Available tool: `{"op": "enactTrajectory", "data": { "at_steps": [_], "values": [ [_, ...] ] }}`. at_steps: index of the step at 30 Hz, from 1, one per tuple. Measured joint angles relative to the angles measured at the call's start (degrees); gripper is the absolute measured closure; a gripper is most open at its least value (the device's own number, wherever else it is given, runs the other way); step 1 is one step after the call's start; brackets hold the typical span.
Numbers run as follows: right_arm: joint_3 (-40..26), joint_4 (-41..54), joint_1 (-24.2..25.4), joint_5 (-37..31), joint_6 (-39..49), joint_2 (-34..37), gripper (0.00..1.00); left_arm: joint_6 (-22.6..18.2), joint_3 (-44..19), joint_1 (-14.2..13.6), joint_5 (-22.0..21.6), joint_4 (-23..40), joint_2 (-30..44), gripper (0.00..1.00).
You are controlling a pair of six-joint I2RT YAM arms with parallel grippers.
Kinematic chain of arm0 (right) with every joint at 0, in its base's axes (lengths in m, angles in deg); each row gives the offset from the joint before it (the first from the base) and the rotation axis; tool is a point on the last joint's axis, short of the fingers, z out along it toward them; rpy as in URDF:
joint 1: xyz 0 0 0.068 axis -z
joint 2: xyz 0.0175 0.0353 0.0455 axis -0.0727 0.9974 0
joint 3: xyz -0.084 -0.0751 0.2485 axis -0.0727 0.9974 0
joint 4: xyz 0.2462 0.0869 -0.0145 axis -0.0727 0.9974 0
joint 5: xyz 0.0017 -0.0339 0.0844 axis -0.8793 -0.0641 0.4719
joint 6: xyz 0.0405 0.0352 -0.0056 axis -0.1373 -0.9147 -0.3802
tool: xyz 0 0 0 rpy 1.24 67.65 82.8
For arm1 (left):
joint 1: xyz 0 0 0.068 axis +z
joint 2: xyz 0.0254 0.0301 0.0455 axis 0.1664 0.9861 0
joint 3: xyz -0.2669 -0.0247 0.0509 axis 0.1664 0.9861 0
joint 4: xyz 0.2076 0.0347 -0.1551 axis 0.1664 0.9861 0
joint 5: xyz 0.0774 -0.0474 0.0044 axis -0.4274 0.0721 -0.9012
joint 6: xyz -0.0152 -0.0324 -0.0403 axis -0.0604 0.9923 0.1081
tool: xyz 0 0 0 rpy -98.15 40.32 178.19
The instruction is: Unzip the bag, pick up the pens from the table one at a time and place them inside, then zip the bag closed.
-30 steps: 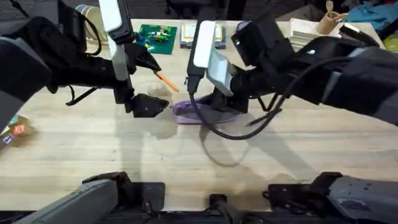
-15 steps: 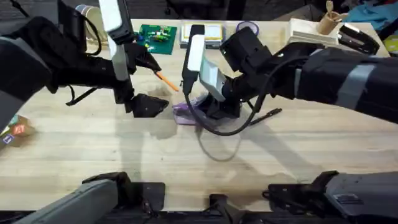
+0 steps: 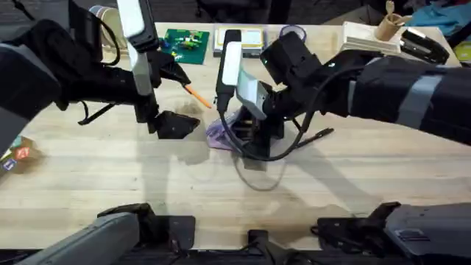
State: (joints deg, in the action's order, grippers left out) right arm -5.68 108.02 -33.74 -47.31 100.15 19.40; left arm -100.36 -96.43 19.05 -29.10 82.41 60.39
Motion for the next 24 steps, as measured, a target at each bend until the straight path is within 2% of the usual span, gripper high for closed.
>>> {"op": "enactTrajectory", "data": {
  "at_steps": [12,13,14,18,24],
  "values": [
    [0.0,2.0,0.0,-0.4,0.0,-2.1,0.004,0.0,0.0,0.0,0.0,0.0,0.0,0.008],
    [0.0,3.1,0.0,-0.4,0.0,-3.6,0.004,0.0,0.0,0.0,0.0,0.0,0.0,0.008],
    [0.0,6.9,0.0,-0.4,0.0,-11.0,0.004,0.0,0.0,0.0,0.0,0.0,0.0,0.007],
    [0.0,10.9,0.0,-1.5,0.0,-18.4,0.004,0.0,0.0,0.0,0.0,0.0,0.0,0.008],
    [0.0,18.1,0.0,-7.4,0.0,-27.9,0.004,0.0,0.0,0.0,0.0,0.0,0.0,0.007]
  ]
}}
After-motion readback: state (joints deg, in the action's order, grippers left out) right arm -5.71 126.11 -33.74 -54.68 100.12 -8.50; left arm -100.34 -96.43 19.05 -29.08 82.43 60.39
